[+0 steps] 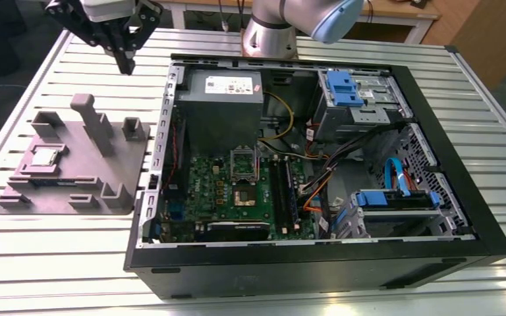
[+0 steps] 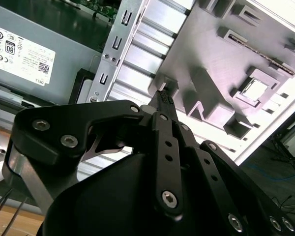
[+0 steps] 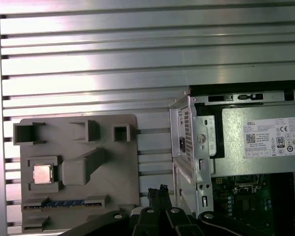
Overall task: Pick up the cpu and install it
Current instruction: 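Reach for the cpu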
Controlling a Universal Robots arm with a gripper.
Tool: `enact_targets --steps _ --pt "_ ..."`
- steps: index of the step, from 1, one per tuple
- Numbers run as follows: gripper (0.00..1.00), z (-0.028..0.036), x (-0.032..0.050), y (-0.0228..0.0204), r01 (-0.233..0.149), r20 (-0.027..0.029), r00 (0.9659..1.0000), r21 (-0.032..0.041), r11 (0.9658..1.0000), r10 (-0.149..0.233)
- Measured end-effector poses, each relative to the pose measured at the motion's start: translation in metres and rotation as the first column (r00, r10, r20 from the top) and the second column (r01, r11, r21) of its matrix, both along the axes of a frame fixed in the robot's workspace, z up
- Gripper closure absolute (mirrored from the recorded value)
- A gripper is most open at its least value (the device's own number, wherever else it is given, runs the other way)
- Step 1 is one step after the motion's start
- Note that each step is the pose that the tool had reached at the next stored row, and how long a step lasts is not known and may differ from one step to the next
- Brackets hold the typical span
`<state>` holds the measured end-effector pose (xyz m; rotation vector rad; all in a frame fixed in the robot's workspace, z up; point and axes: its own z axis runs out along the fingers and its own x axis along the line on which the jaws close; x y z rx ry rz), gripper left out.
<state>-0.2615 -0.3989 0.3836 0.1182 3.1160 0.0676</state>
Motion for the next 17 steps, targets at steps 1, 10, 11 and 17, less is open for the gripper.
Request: enact_targets --steps 1,10,11,17 --pt "0.89 0.0 -0.0002 0.0 0.0 -0.0001 1.0 0.0 1.0 0.0" --pt "0.89 -0.0005 -0.0019 0.0 0.0 -0.0004 1.0 0.0 1.0 0.0" --pt "0.89 -0.0005 -0.002 0.0 0.0 -0.0005 1.0 -0.0001 1.0 0.0" --pt "0.89 -0.0008 -0.003 0.0 0.0 -0.0005 1.0 0.0 1.0 0.0"
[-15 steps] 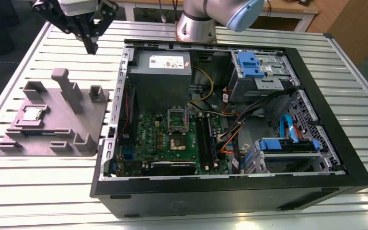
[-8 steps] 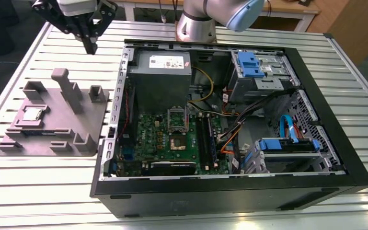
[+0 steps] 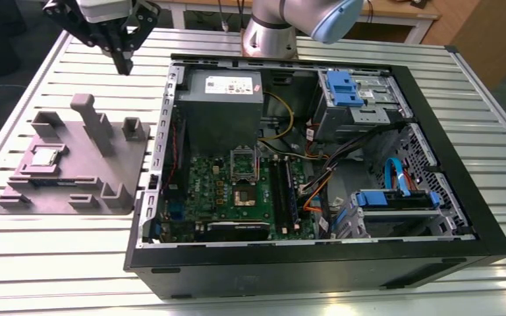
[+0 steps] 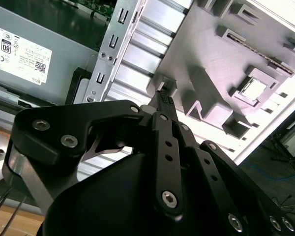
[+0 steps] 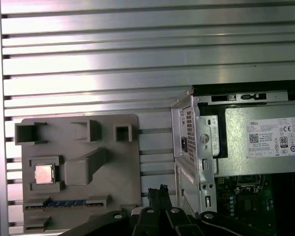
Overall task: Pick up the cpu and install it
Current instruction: 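Reach for the cpu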
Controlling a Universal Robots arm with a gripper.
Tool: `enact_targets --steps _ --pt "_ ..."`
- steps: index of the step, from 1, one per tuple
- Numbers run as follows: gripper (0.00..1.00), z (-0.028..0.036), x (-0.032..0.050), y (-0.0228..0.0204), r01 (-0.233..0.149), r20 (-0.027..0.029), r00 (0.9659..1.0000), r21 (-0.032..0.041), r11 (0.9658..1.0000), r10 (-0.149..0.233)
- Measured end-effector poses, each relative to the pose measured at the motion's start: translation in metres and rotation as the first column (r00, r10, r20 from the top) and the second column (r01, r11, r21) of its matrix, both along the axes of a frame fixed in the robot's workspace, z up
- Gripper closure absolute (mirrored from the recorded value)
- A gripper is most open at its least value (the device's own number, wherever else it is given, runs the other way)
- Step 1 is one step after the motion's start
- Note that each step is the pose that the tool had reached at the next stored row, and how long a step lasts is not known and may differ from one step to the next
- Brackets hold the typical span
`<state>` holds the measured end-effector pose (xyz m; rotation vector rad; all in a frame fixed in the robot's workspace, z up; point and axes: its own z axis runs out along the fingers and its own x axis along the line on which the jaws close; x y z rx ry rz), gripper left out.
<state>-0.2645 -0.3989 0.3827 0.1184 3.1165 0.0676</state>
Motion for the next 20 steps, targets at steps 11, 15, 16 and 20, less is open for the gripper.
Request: enact_targets --steps 11,15,16,20 --pt "0.89 -0.0006 -0.0024 0.0 0.0 -0.0006 1.0 -0.0001 1.0 0.0" --pt "0.89 -0.0009 -0.0033 0.0 0.0 -0.0008 1.0 -0.0001 1.0 0.0" --pt "0.89 -0.0009 -0.0036 0.0 0.0 -0.0009 1.0 -0.0001 1.0 0.0" --pt "0.89 -0.0012 -0.0048 0.0 0.0 -0.001 1.0 -0.0001 1.0 0.0"
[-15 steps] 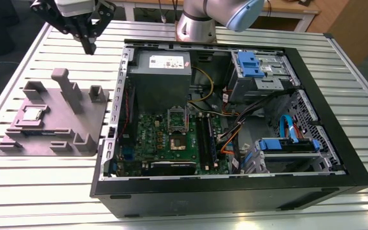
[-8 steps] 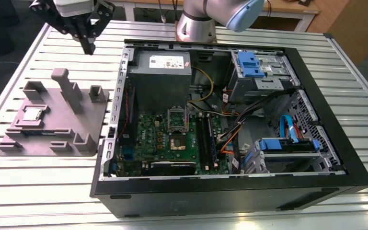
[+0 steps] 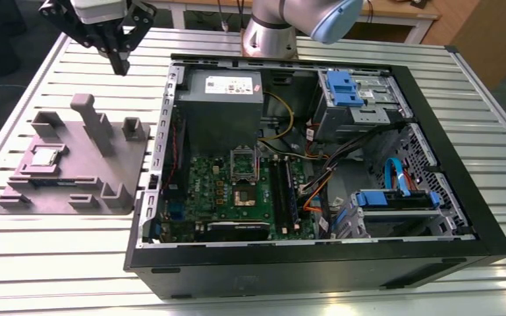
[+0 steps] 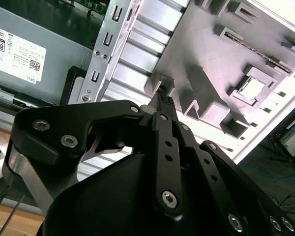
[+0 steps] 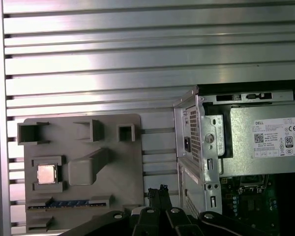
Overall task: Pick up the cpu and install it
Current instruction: 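Reach for the cpu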
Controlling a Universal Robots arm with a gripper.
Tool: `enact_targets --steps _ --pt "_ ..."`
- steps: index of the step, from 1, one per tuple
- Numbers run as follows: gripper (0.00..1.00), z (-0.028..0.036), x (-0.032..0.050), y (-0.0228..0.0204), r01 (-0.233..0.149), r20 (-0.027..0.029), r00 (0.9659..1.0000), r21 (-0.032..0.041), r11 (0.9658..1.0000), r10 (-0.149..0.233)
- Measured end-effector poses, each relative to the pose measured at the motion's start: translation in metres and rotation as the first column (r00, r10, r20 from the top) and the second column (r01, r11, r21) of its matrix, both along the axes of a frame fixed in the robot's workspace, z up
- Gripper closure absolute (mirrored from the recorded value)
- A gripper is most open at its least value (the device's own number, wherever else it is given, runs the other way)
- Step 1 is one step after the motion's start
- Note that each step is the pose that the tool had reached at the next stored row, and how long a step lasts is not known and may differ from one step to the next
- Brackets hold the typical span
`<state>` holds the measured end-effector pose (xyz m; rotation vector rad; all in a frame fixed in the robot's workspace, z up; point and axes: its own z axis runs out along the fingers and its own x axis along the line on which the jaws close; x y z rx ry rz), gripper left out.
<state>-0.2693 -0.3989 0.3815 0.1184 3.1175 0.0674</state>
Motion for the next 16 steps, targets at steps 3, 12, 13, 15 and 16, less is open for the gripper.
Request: enact_targets --steps 3,12,13,15,16 --pt "0.89 -0.0003 -0.0015 0.0 0.0 -0.0002 1.0 0.0 1.0 0.0" --pt "0.89 -0.0012 -0.0114 0.0 0.0 -0.001 1.0 -0.0001 1.0 0.0" --pt "0.89 -0.0014 -0.0127 0.0 0.0 -0.0012 1.0 0.0001 1.0 0.0" --pt "0.89 -0.0016 -0.0152 0.0 0.0 -0.0017 1.0 0.0 1.0 0.0" --pt "0.89 -0.0018 -0.0163 0.0 0.0 -0.002 1.0 0.0001 1.0 0.0"
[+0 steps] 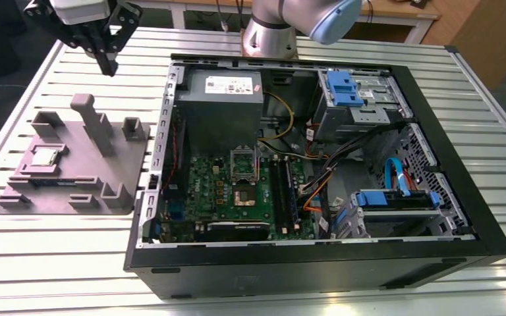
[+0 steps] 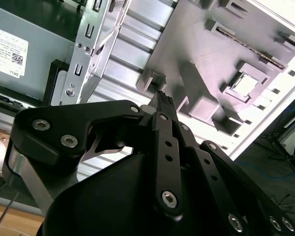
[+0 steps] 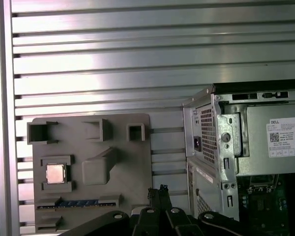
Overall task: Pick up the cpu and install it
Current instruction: 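Reach for the cpu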
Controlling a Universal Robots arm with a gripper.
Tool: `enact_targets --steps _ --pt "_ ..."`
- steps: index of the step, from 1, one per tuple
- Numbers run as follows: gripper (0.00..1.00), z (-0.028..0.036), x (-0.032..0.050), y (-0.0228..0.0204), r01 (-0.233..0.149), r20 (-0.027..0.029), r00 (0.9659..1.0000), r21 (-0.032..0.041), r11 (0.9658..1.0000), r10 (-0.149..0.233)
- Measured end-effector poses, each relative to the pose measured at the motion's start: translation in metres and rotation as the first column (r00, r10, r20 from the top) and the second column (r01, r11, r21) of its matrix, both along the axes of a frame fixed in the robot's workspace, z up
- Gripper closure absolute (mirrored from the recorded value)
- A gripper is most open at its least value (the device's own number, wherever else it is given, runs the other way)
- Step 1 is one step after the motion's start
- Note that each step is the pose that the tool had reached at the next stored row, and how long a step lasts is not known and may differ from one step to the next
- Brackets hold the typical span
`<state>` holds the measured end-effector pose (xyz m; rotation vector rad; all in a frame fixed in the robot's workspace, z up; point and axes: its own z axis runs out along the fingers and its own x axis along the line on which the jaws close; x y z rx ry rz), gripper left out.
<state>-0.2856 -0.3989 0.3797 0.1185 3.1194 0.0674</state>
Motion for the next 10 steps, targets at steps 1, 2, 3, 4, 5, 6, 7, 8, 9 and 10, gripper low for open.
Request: enact_targets --steps 1,2,3,4,5,6,7,8,9,10 --pt "0.89 -0.0001 -0.0009 0.0 0.0 -0.0005 1.0 0.0 1.0 0.0" --pt "0.89 -0.0002 -0.0019 0.0 0.0 -0.0009 1.0 0.0 1.0 0.0" --pt "0.89 -0.0003 -0.0027 0.0 0.0 -0.0014 1.0 -0.0001 1.0 0.0" --pt "0.89 -0.0005 -0.0035 0.0 0.0 -0.0017 1.0 0.0 1.0 0.0" --pt "0.89 -0.0006 -0.0041 0.0 0.0 -0.0023 1.0 0.0 1.0 0.0" --pt "0.89 -0.0007 -0.0046 0.0 0.0 -0.0027 1.0 0.0 1.0 0.0" --pt "0.89 -0.0007 -0.0054 0.0 0.0 -0.0031 1.0 0.0 1.0 0.0" --pt "0.89 -0.0008 -0.006 0.0 0.0 -0.0034 1.0 0.0 1.0 0.0" --pt "0.89 -0.0009 -0.0066 0.0 0.0 -0.0037 1.0 0.0 1.0 0.0" --pt "0.89 -0.001 -0.0071 0.0 0.0 -0.004 1.0 -0.0001 1.0 0.0"
